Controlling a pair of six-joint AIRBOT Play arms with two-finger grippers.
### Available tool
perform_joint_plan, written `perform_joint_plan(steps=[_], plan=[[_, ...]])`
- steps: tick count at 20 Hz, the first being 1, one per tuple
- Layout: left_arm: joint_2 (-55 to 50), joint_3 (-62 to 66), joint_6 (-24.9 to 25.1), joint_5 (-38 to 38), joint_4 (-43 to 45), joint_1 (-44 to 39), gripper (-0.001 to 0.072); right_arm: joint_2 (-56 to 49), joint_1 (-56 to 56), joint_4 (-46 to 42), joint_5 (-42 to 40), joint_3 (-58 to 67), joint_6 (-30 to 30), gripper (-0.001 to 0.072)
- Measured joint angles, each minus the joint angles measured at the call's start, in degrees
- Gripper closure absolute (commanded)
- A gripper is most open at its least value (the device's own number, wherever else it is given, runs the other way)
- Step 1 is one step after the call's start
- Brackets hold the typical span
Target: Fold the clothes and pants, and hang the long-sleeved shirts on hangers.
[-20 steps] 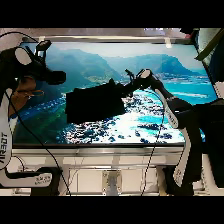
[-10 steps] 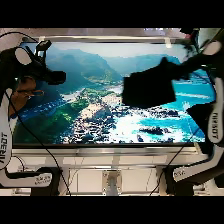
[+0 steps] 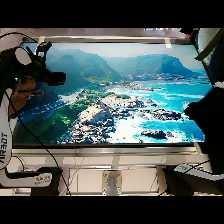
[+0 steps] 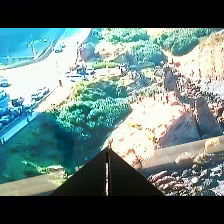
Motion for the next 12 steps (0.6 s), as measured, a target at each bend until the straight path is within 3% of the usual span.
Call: perform_joint_plan(steps=[7,8,9,10,12], plan=[[0.00,0.00,-1.84,-0.90,-0.02,-0.07,0.0699,4.24,-33.03,2.86,-7.04,-17.81,-0.63,0.0688],[0.00,0.00,-2.21,-0.92,-0.02,-0.13,0.0699,4.37,-35.36,3.19,-8.57,-19.21,-0.74,0.0597],[0.00,0.00,-2.49,-0.96,-0.02,-0.22,0.0699,4.39,-36.92,3.37,-9.68,-20.17,-0.79,0.0375],[0.00,0.00,-2.82,-0.98,-0.02,-0.33,0.0699,4.50,-38.14,4.20,-10.71,-20.85,-0.87,0.0254],[0.00,0.00,-3.08,-1.07,-0.02,-0.59,0.0699,4.55,-39.54,6.97,-10.75,-20.94,-0.63,0.0257]])
